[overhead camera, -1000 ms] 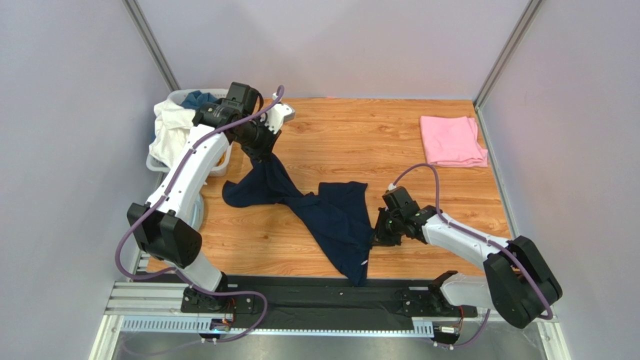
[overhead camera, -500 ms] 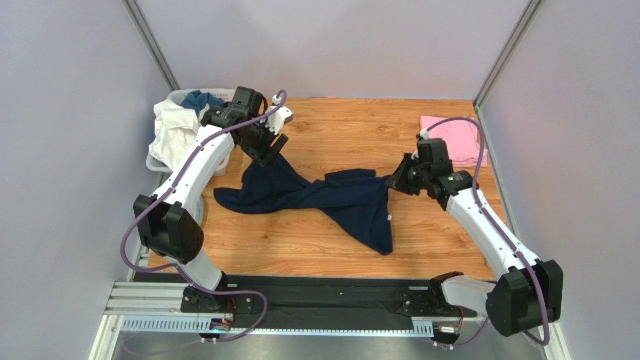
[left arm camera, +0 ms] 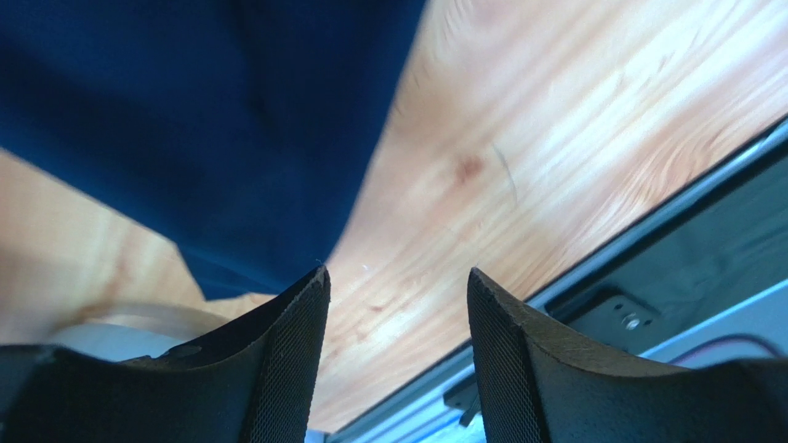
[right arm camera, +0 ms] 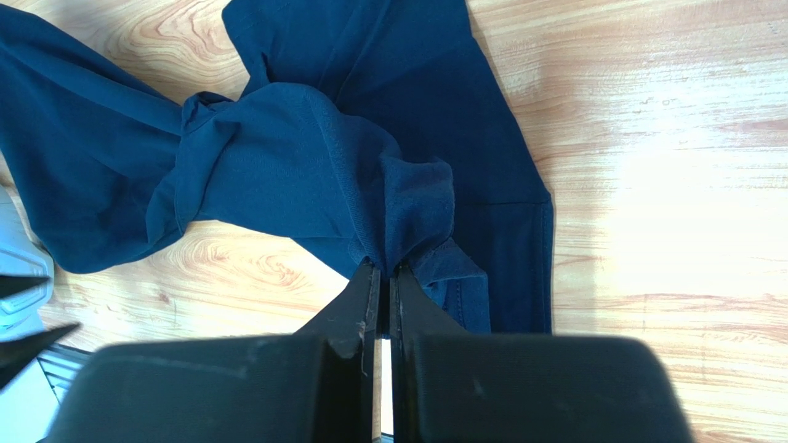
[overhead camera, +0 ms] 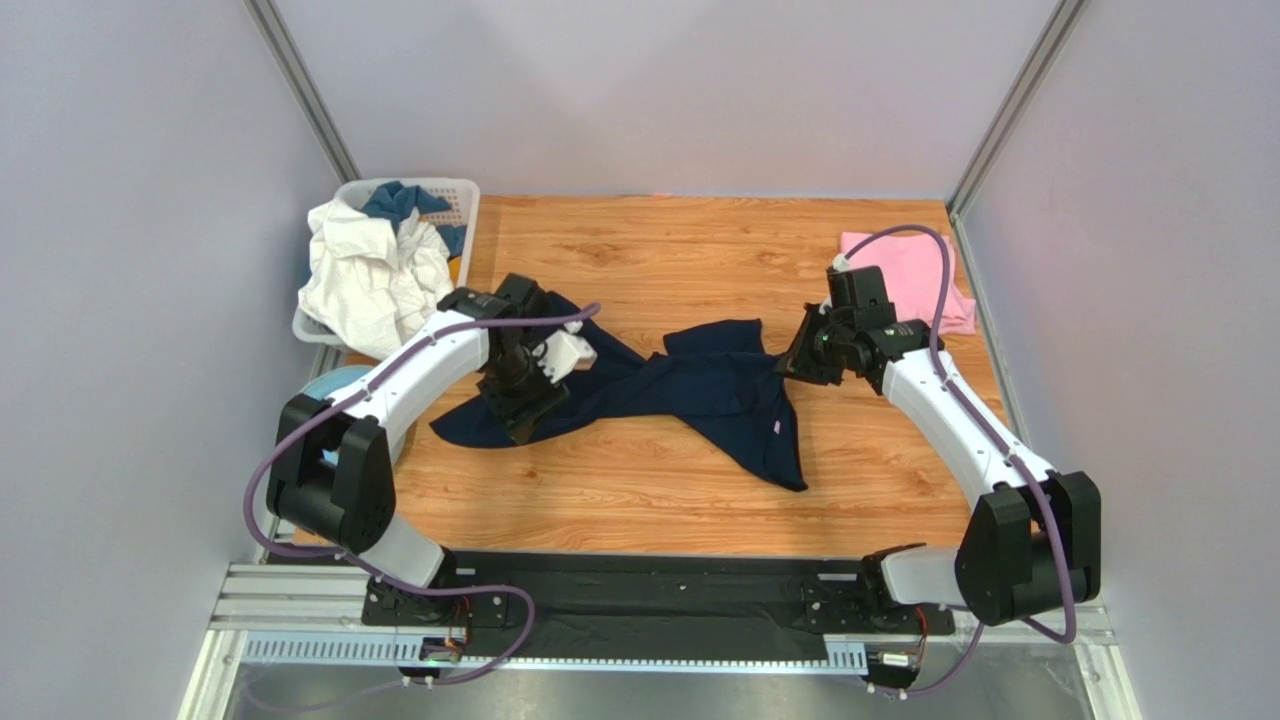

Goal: Fold and stack the t-shirts
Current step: Flatten out the tshirt

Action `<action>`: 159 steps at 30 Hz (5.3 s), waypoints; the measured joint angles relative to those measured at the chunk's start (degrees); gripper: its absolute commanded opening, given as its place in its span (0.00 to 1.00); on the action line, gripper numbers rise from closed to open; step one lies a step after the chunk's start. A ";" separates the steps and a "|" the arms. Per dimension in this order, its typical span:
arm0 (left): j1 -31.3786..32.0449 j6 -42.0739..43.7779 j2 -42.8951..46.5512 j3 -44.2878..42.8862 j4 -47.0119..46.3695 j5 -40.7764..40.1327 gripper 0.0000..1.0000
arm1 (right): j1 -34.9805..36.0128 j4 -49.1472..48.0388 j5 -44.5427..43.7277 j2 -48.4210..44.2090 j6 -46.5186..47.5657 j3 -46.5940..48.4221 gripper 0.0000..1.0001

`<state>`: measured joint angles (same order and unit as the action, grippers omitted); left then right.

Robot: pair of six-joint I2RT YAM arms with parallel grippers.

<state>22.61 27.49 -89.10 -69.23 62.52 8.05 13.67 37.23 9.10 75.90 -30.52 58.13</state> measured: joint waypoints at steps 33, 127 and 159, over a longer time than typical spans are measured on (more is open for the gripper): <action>-7.65 2.49 -8.52 10.69 -13.31 -4.79 0.00 | 0.00 -1.05 2.62 -0.35 0.61 0.55 0.00; 2.71 2.08 -7.74 -7.10 -6.58 -14.84 0.97 | 4.11 3.65 3.52 -1.42 1.38 2.58 1.00; -2.08 -1.70 -22.77 -8.68 -16.46 -24.63 0.92 | 7.34 -0.55 5.22 8.90 -1.90 -12.90 1.00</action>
<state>20.53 25.78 -111.87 -77.91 46.06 -16.58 21.02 36.69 14.33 84.79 -32.42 45.23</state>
